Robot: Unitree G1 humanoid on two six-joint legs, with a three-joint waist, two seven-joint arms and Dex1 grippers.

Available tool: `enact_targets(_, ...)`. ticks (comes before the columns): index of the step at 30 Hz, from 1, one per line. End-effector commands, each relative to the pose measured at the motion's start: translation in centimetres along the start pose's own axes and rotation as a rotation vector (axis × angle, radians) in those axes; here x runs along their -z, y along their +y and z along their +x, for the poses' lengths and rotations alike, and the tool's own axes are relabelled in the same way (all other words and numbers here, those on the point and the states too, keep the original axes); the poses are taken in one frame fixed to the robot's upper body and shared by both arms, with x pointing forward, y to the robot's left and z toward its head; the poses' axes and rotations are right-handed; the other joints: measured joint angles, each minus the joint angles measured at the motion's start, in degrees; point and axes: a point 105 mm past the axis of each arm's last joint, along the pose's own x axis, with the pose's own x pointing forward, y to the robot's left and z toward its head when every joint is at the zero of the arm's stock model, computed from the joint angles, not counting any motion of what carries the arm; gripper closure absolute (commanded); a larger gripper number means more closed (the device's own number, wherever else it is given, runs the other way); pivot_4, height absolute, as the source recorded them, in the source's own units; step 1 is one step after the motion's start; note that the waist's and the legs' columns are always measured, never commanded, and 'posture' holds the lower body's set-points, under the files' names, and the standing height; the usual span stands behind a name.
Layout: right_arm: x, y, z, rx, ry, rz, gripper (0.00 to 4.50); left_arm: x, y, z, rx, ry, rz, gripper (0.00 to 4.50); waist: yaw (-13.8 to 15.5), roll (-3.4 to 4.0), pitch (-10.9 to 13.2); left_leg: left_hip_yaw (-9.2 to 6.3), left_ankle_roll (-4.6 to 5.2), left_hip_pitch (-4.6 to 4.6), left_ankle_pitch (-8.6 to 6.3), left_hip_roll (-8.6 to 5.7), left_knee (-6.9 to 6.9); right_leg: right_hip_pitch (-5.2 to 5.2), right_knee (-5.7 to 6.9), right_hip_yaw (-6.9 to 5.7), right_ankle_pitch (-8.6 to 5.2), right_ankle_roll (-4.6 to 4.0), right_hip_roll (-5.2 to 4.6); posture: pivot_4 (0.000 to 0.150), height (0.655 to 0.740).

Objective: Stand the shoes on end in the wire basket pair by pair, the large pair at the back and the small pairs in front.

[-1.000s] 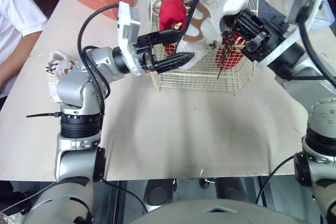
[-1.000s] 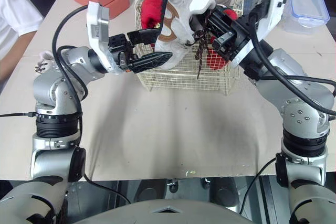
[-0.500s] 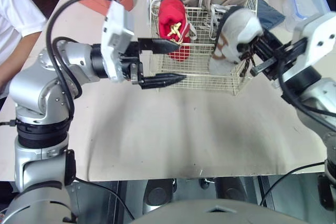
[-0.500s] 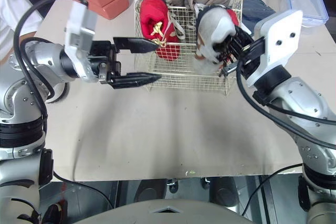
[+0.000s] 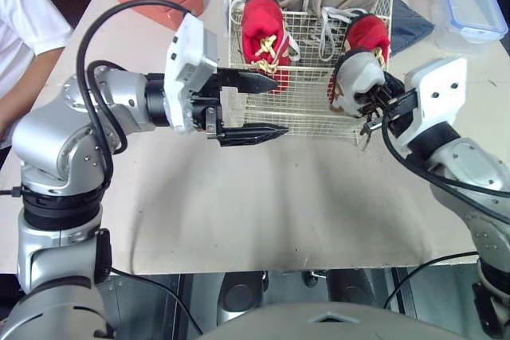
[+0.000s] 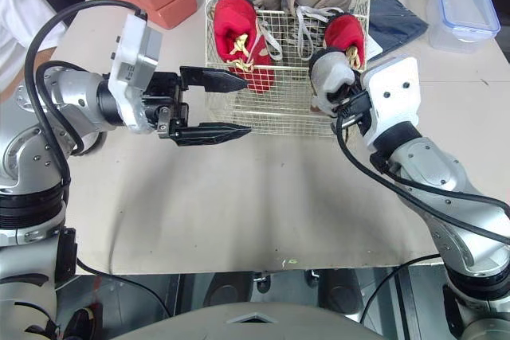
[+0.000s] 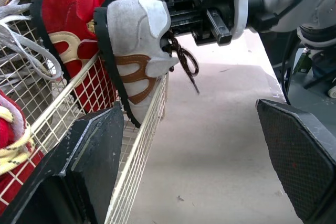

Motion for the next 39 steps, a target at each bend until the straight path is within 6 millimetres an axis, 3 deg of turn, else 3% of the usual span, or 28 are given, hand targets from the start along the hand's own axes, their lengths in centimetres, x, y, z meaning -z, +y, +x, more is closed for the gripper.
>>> enact_targets(1, 0.5, -0.5, 0.0, 0.021, 0.032, 0.027, 2.81, -0.9, -0.4, -0.4, -0.004, -0.014, 0.040, 0.00, 0.01, 0.00, 0.00, 0.00, 0.00, 0.01, 0.00, 0.00, 0.00, 0.00, 0.01, 0.00, 0.00, 0.00, 0.01, 0.150, 0.6860)
enact_targets(7, 0.4, -1.8, -0.6, -0.019, 0.044, 0.073, 0.23, -0.6, -0.2, -0.7, -0.018, -0.002, 0.035, 0.00, 0.05, 0.00, 0.00, 0.00, 0.00, 0.00, 0.00, 0.00, 0.01, 0.00, 0.00, 0.01, 0.00, 0.00, 0.01, 0.150, 0.6860)
enact_targets(8, 0.3, -2.1, -0.7, -0.030, 0.048, 0.079, 0.04, -0.6, -0.2, -0.8, -0.021, 0.001, 0.034, 0.00, 0.06, 0.00, 0.00, 0.00, 0.00, 0.00, 0.00, 0.00, 0.00, 0.01, 0.00, 0.01, 0.00, 0.00, 0.02, 0.150, 0.6860)
enact_targets(13, -0.5, -4.1, -2.6, -0.147, 0.060, 0.091, 0.04, 0.1, 1.0, -2.2, -0.090, 0.014, 0.022, 0.00, 0.14, 0.01, 0.01, -0.03, 0.01, -0.03, -0.01, -0.02, -0.02, 0.00, -0.03, -0.02, 0.07, -0.12, 0.01, 0.150, 0.6860)
enact_targets(17, -0.2, -6.3, -3.2, -0.132, 0.096, 0.063, 0.04, 1.5, 1.8, -3.4, -0.146, 0.056, 0.008, 0.00, 0.06, 0.01, 0.01, -0.02, 0.01, 0.01, -0.01, -0.03, -0.05, 0.00, -0.04, -0.02, 0.03, -0.05, 0.02, 0.150, 0.6860)
enact_targets(22, -0.4, -6.1, -4.1, -0.244, 0.107, 0.095, 0.04, 1.7, 1.7, -3.9, -0.170, 0.051, 0.007, 0.00, 0.18, 0.01, 0.01, -0.02, 0.02, -0.02, -0.01, 0.00, -0.05, 0.00, -0.05, -0.02, 0.00, -0.01, 0.00, 0.150, 0.6860)
enact_targets(27, -0.7, -7.5, -5.1, -0.273, 0.114, 0.133, 0.04, 2.0, 1.6, -4.3, -0.189, 0.059, 0.003, 0.00, 0.22, 0.00, 0.02, -0.02, 0.02, -0.03, -0.01, -0.01, -0.05, 0.00, -0.06, -0.02, 0.00, -0.01, -0.02, 0.150, 0.6860)
enact_targets(33, 0.4, -6.2, -6.8, -0.414, 0.162, 0.175, 0.04, 1.9, 1.7, -4.3, -0.196, 0.051, 0.001, 0.00, 0.23, -0.01, 0.01, -0.03, 0.02, -0.02, -0.01, -0.01, -0.06, 0.01, -0.06, -0.03, 0.00, 0.00, -0.03, 0.150, 0.6860)
enact_targets(39, -0.8, -3.7, -8.4, -0.625, 0.114, 0.196, 0.04, 2.4, 2.2, -5.1, -0.239, 0.050, -0.014, 0.00, 0.14, 0.00, 0.01, -0.04, 0.02, 0.01, -0.01, 0.01, -0.06, 0.02, -0.05, -0.01, -0.01, 0.01, -0.02, 0.150, 0.6860)
